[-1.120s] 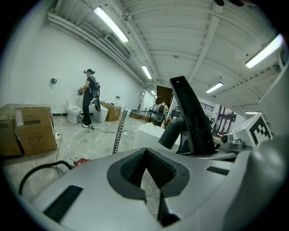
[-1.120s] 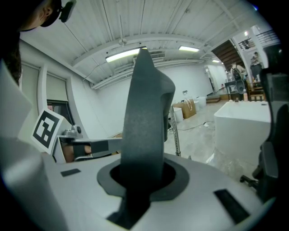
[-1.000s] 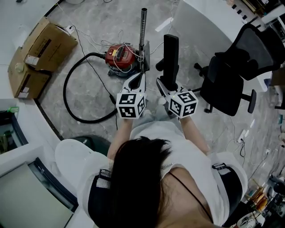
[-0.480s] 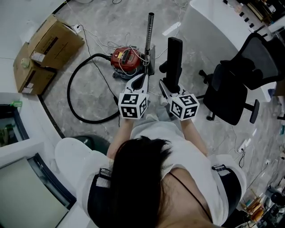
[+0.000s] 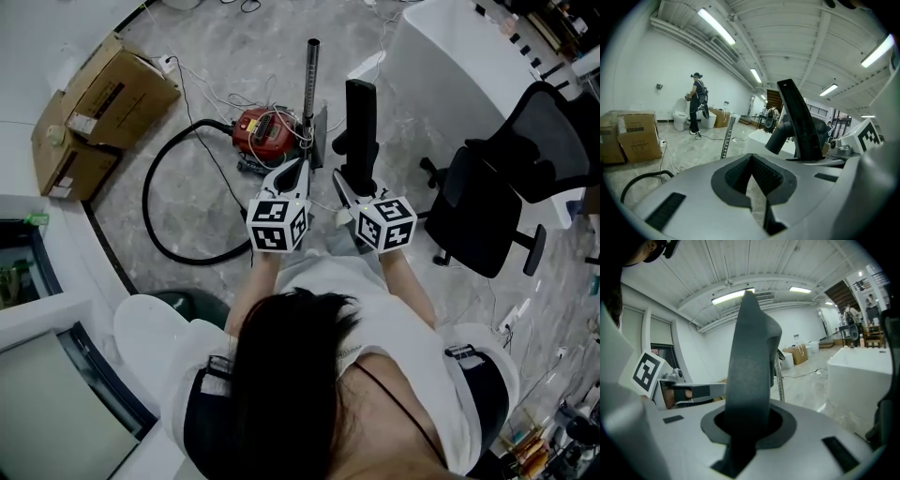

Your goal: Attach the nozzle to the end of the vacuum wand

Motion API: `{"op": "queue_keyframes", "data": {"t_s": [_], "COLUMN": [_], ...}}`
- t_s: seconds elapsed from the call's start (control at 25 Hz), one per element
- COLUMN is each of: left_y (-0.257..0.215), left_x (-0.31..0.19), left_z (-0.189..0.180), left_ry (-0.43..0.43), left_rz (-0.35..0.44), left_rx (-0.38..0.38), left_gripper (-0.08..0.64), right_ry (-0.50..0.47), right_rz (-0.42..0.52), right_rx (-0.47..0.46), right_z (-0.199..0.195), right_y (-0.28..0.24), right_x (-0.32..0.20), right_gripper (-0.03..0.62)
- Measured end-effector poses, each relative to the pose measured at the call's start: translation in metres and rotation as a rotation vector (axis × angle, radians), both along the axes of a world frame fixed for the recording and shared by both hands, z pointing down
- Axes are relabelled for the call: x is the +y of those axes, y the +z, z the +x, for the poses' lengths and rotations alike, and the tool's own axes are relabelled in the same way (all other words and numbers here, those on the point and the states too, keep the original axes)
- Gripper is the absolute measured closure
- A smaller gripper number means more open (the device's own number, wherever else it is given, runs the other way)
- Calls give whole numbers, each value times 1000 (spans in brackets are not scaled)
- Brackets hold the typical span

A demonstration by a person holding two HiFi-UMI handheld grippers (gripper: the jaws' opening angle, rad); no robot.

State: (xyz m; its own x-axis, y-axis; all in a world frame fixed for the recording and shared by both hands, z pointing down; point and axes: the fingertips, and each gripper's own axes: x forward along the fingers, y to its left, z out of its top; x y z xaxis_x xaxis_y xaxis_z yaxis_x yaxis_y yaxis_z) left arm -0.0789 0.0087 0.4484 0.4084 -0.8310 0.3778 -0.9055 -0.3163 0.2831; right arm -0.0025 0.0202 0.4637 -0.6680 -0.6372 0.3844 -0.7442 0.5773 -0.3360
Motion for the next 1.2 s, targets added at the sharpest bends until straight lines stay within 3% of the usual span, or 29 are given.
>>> {"op": "queue_keyframes", "data": {"t_s": [1.2], "left_y": [6], "left_x": [-70], "left_z": [40], "left_ry": [-81], "left_rz": [-27], "left_rx": [-16], "left_gripper": [557], "right_ry": [-96], "right_rz": [-39], "right_rx": [-33], "right_z": [38], "right_y": [4], "right_x": [-73], "right_gripper": [514]}}
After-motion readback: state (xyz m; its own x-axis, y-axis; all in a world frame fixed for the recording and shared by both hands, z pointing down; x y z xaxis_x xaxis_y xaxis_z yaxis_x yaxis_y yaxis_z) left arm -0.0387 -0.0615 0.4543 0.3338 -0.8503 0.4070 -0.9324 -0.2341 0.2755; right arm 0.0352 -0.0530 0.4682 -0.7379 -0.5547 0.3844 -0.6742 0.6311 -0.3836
